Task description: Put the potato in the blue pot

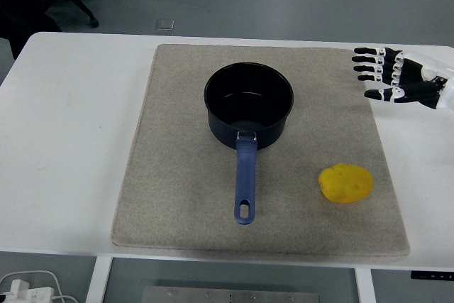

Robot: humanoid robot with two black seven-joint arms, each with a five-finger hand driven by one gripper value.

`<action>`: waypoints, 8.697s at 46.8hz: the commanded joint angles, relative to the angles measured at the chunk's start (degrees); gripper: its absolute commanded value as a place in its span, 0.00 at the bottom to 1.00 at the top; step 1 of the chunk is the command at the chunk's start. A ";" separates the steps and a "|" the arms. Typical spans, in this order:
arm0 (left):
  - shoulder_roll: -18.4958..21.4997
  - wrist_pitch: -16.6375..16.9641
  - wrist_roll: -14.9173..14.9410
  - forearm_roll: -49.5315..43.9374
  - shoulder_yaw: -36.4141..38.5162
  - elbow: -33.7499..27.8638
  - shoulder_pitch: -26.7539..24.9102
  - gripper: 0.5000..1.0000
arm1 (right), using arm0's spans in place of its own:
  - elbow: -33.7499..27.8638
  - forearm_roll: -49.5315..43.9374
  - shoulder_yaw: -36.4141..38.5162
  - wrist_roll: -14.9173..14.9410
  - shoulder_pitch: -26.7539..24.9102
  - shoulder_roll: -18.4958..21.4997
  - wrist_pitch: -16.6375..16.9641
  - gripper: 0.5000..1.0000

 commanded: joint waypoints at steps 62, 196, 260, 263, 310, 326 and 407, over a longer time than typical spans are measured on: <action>0.00 0.00 0.01 0.00 0.00 0.00 0.07 0.99 | 17.13 -27.29 -4.72 2.84 -0.28 -17.61 -7.49 0.85; 0.00 0.00 0.01 0.00 0.00 0.00 -0.01 0.99 | 37.79 -25.62 -12.02 -1.12 -2.65 -14.45 -24.63 0.82; 0.00 0.00 0.01 0.00 0.00 0.00 -0.01 0.99 | 33.31 -25.79 -11.84 1.61 -5.20 -9.70 -27.27 0.83; 0.00 0.00 0.01 0.00 0.00 0.00 0.07 0.99 | 32.34 -25.88 -11.93 1.61 -5.29 -9.70 -27.01 0.85; 0.00 0.00 0.01 0.00 0.00 0.00 0.07 0.99 | 29.61 -26.58 -12.11 5.30 -5.91 -9.44 -26.39 0.61; 0.00 0.00 0.01 0.00 0.00 0.00 0.07 0.99 | 28.82 -26.85 -12.20 6.27 -6.70 -7.85 -26.56 0.54; 0.00 0.00 0.01 0.00 0.00 0.00 -0.01 0.99 | 30.14 -27.02 -12.19 6.18 -4.85 -8.64 -26.04 0.74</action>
